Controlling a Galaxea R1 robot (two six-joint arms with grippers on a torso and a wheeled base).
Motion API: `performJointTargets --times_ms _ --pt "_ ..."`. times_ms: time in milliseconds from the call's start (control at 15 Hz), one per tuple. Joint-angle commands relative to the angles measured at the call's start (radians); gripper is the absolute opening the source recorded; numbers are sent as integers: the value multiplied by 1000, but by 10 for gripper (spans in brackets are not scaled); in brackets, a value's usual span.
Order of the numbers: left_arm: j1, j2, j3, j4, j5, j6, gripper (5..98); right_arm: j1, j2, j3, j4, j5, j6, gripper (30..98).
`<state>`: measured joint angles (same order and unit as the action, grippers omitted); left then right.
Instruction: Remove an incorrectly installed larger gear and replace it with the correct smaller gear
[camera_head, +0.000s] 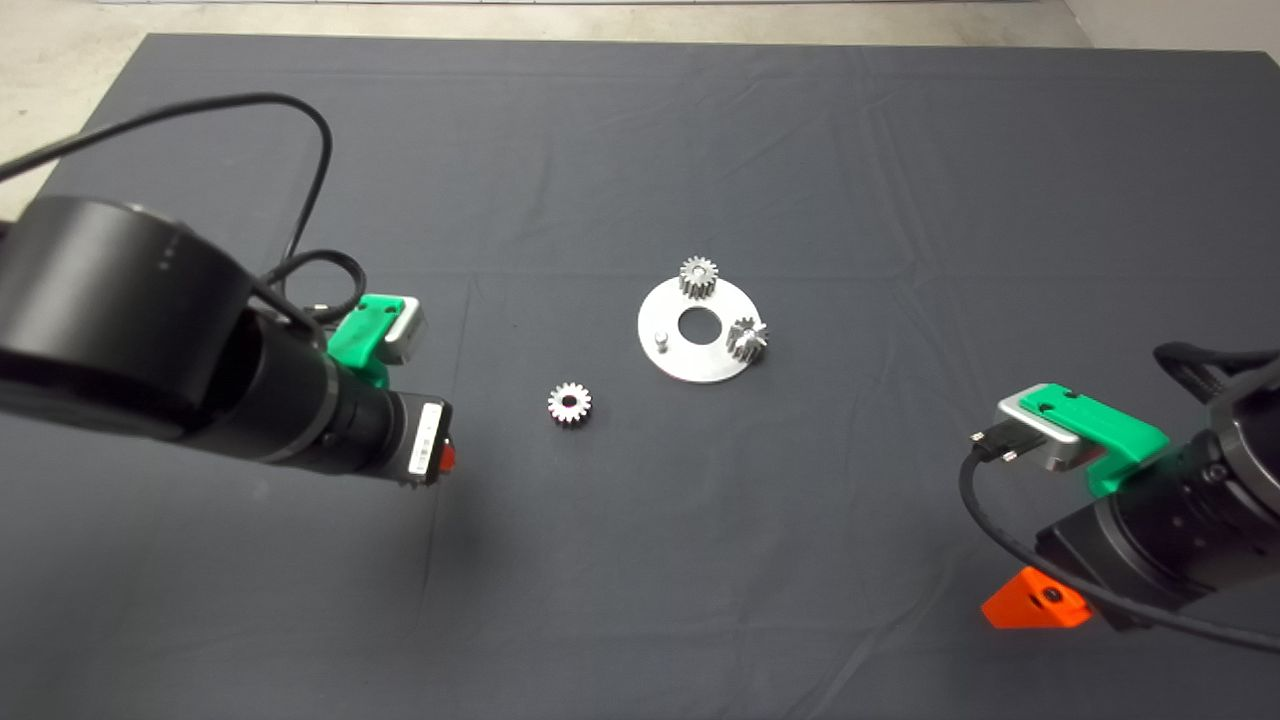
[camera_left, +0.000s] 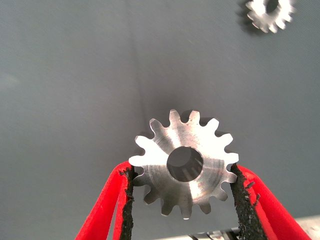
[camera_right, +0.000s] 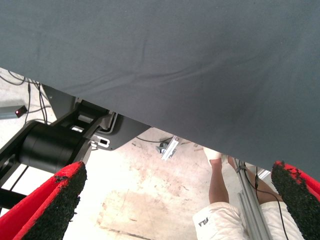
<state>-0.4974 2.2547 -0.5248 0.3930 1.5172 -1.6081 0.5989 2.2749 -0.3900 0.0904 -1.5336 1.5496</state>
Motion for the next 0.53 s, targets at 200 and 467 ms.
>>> performJointTargets --times_ms 200,467 --pt "27 45 -9 139 -22 -62 407 24 2 4 -5 -124 0 976" --pt "102 93 -47 214 -15 -63 407 24 -2 5 -5 -124 0 976"
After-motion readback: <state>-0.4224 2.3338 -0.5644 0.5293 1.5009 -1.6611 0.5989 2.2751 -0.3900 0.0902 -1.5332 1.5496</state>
